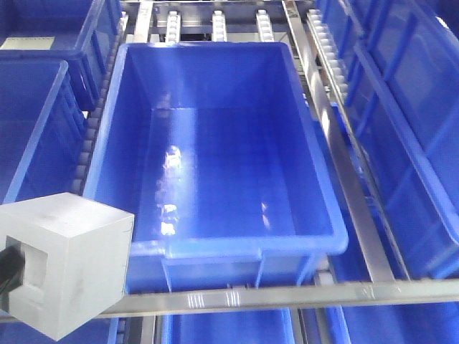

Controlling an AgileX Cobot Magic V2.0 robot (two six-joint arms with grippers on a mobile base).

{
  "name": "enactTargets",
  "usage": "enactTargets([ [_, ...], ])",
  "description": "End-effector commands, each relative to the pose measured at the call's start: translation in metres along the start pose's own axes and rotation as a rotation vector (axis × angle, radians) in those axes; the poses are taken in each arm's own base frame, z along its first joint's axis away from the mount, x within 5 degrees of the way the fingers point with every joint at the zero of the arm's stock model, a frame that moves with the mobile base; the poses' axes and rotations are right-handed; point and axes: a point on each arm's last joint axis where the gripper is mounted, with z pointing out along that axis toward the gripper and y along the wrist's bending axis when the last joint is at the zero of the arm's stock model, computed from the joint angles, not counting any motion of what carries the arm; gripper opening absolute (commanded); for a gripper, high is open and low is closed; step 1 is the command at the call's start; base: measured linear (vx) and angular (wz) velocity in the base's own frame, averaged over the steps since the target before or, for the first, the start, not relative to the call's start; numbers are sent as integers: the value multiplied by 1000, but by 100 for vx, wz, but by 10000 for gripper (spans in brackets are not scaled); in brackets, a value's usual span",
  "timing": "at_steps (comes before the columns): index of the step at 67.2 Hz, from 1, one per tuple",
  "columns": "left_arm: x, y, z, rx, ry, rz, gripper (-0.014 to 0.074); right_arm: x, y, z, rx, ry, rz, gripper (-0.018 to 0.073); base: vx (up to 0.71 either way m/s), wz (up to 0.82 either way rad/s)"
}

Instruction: Sort gray base to blue bin

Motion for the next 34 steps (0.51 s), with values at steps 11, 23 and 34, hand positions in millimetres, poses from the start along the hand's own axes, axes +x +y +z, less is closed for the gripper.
enactTargets([
  [11, -19, -4, -1, 35, -127, -14, -7, -6, 0, 0, 9, -82, -15, -5, 19, 7],
  [23, -19, -4, -1, 35, -127, -14, -7, -6, 0, 0, 9, -82, -15, -5, 19, 8],
  [34, -19, -4, -1, 35, -127, -14, -7, -6, 0, 0, 9, -81, -15, -5, 16, 4],
])
